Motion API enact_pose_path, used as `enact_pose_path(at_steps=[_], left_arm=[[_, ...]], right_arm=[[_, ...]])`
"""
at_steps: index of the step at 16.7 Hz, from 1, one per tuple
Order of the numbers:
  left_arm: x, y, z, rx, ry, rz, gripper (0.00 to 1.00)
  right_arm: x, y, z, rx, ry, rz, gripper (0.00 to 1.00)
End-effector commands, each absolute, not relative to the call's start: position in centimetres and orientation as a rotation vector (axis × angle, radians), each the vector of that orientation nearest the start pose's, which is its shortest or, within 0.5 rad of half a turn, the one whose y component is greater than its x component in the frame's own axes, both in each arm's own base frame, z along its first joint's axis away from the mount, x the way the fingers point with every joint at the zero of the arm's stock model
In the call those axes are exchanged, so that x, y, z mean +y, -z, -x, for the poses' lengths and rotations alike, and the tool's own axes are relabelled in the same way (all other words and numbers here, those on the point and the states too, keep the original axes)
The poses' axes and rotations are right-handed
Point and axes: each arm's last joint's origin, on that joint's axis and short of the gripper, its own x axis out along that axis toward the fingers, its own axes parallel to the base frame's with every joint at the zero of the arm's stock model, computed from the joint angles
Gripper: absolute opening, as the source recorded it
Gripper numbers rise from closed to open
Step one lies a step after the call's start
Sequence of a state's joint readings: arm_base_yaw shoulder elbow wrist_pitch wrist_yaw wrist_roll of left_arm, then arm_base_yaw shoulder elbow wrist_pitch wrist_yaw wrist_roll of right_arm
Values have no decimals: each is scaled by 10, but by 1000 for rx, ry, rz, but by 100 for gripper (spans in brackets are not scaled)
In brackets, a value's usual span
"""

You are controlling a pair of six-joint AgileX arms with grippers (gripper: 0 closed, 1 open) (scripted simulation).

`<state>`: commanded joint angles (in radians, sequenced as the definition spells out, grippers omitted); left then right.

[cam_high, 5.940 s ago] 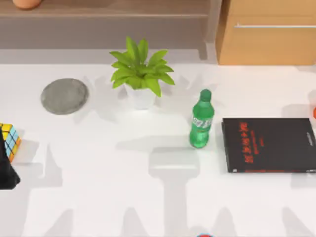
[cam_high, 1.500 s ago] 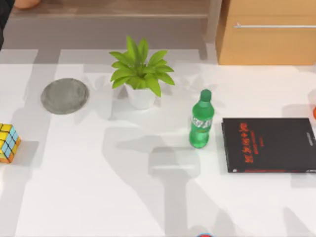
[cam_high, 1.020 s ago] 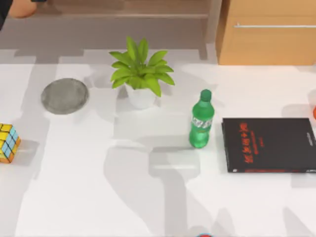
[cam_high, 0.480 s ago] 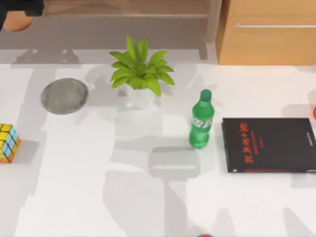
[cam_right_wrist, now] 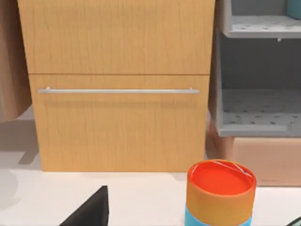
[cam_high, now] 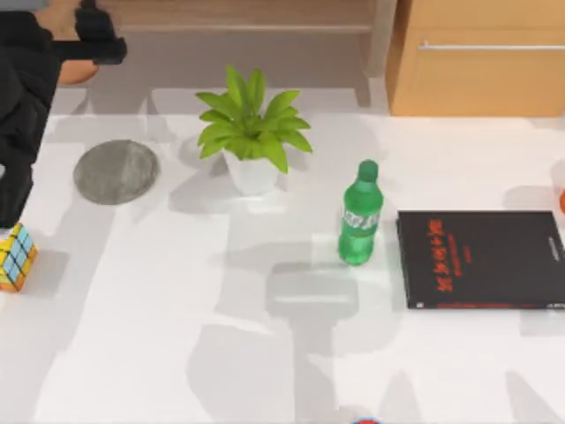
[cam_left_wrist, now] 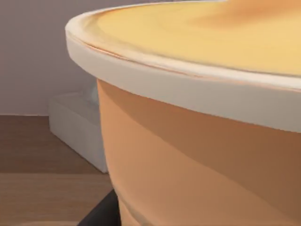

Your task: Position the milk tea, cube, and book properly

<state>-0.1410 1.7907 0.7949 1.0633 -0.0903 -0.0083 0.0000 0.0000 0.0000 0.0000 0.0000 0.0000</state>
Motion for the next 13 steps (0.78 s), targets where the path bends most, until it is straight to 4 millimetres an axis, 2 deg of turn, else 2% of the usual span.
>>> enact_pose_path(at_steps=[3,6,8,13], left_arm=[[-54,-164,-357,-82,26,30,0],[-59,-129,-352,-27,18,17,0],[-62,-113,-348,-1,19,10,0],[-62,-111,-347,3,16,7,0]], right_arm=[[-1,-160,-106,0,0,0,100],[-1,-160,-106,0,0,0,100],[-1,-160,-106,0,0,0,100],[-1,-160,-106,0,0,0,100]])
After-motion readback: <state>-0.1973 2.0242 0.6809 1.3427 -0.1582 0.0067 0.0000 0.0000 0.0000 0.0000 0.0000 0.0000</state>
